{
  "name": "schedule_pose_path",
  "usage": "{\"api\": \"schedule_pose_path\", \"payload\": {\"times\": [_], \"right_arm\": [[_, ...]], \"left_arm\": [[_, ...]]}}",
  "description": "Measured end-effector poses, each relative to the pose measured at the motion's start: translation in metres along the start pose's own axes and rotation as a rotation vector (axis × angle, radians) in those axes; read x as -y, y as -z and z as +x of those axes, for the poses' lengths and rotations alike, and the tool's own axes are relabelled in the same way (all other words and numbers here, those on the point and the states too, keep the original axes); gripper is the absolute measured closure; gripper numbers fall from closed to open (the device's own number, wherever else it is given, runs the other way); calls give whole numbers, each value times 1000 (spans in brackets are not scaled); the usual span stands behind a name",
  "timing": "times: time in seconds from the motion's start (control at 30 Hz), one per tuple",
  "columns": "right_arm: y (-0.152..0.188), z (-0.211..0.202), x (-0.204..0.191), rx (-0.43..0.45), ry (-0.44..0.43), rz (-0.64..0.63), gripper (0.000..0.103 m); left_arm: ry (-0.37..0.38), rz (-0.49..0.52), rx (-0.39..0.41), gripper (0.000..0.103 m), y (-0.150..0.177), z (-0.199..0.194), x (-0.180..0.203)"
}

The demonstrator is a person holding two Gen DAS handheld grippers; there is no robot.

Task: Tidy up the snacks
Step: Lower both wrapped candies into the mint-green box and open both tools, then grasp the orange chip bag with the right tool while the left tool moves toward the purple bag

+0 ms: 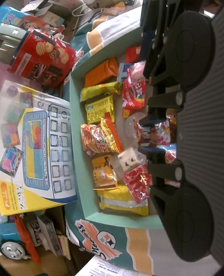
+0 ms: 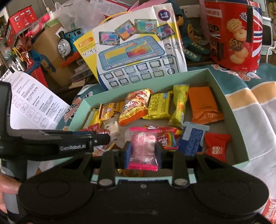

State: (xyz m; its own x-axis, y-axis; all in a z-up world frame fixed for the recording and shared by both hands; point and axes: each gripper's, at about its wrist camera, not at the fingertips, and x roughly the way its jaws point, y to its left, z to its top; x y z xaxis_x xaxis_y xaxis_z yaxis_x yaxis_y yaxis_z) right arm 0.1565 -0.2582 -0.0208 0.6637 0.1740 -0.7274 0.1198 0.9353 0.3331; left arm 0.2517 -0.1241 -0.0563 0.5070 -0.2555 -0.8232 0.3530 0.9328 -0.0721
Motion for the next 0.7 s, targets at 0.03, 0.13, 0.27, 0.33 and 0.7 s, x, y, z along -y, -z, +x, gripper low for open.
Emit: {"api": "schedule_pose_path", "payload": {"times": [0.03, 0.13, 0.27, 0.33, 0.7], "right_arm": [[0, 0, 0, 2, 3, 4, 52], [1, -10, 2, 50, 23, 26, 14], [1, -16, 3, 69, 26, 33, 10], [1, -18, 4, 69, 34, 38, 8], [9, -51, -5, 106, 55, 19, 0]], "left_arm": [[-17, -3, 0, 61, 0, 1, -1], [-94, -9, 20, 7, 4, 0, -2], [-113, -15, 12, 0, 8, -3, -5], [-115, -23, 6, 0, 10, -6, -5], [-121, -23, 21, 0, 27, -42, 1]]}}
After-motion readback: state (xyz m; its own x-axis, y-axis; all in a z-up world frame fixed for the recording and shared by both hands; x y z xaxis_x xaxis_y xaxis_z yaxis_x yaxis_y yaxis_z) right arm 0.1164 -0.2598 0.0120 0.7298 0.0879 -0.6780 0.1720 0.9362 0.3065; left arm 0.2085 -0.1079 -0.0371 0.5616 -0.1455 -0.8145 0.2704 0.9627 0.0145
